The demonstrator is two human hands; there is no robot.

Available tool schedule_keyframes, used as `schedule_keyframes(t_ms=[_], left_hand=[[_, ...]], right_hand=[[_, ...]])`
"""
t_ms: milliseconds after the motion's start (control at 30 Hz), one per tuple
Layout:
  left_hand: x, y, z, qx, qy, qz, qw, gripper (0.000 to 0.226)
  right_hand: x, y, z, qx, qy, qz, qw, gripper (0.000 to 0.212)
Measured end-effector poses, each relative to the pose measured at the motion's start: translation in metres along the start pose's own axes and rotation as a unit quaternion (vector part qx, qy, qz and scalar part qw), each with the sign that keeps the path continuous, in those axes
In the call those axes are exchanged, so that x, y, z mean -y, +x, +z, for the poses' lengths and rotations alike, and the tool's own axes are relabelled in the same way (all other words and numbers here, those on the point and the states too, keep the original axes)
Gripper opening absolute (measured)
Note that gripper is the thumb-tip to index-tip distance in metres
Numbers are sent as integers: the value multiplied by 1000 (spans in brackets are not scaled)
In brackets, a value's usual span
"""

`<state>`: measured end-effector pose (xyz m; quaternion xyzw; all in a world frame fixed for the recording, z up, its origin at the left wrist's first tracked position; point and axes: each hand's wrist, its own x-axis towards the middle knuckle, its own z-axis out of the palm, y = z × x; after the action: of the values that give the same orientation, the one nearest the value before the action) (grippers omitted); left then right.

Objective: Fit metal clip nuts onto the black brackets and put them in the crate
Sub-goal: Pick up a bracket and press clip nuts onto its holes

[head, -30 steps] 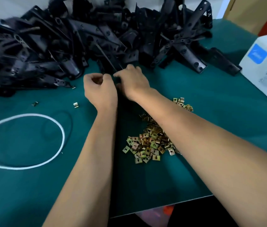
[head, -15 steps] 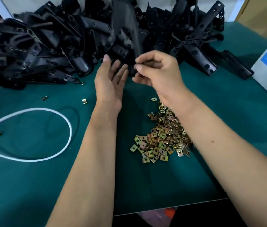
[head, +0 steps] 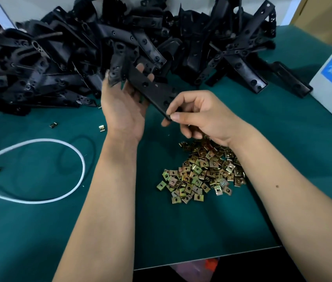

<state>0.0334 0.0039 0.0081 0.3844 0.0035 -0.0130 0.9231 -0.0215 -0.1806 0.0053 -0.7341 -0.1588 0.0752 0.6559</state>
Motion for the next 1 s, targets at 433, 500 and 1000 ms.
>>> schedule_keyframes(t_ms=[433, 500, 1000], left_hand=[[5, -1, -4, -50, -1, -11, 999, 52], [1, 3, -8, -57, -15, -11, 998, 55], [-6, 3, 0, 42, 474, 245, 845, 22]], right_hand=[[-2, -5, 6, -48, -160, -39, 985, 50], [-4, -6, -3, -89, -239, -40, 966, 44], [-16, 0, -16, -179, -287, 23, 941, 16]])
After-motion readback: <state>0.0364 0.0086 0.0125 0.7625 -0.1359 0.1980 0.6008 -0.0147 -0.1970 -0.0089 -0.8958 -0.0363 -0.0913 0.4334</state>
